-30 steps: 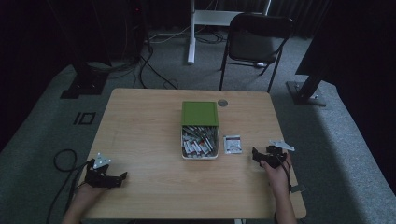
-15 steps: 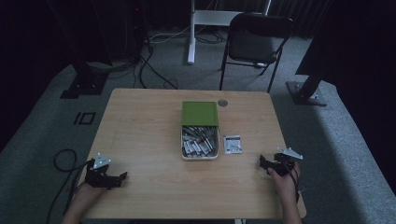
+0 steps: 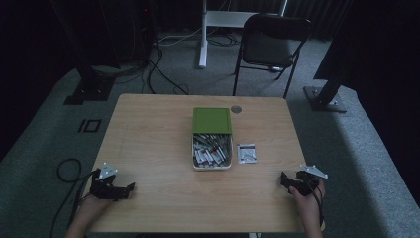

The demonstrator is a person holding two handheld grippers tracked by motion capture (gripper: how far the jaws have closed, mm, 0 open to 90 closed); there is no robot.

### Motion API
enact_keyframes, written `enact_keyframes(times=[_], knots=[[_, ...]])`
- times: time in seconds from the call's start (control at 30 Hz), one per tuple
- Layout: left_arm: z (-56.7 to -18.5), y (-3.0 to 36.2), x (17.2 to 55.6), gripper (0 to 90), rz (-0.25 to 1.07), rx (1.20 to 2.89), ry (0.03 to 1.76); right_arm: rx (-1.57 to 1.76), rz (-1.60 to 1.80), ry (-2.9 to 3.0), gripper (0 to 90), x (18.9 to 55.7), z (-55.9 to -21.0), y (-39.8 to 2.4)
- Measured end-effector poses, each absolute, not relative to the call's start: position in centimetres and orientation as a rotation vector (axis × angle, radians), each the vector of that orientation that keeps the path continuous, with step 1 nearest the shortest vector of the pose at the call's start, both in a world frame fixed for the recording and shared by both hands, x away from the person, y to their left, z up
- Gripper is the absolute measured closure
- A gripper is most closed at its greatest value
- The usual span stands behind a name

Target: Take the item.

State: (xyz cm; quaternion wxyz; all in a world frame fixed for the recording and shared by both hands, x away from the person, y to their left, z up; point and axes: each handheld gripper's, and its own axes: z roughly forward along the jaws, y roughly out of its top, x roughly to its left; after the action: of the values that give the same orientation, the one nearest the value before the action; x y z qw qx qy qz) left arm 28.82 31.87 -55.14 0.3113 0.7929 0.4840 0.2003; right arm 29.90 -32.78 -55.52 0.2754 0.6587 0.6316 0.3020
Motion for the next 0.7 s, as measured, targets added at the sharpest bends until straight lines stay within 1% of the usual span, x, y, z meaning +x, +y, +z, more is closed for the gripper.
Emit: enact_keyframes(times=[0.7], knots=[[-55.2,31.8,28.7,1.4,0.532,2.087,1.285,1.833,0.729,1.627,14.2,28.5,-55.8,-31.4]])
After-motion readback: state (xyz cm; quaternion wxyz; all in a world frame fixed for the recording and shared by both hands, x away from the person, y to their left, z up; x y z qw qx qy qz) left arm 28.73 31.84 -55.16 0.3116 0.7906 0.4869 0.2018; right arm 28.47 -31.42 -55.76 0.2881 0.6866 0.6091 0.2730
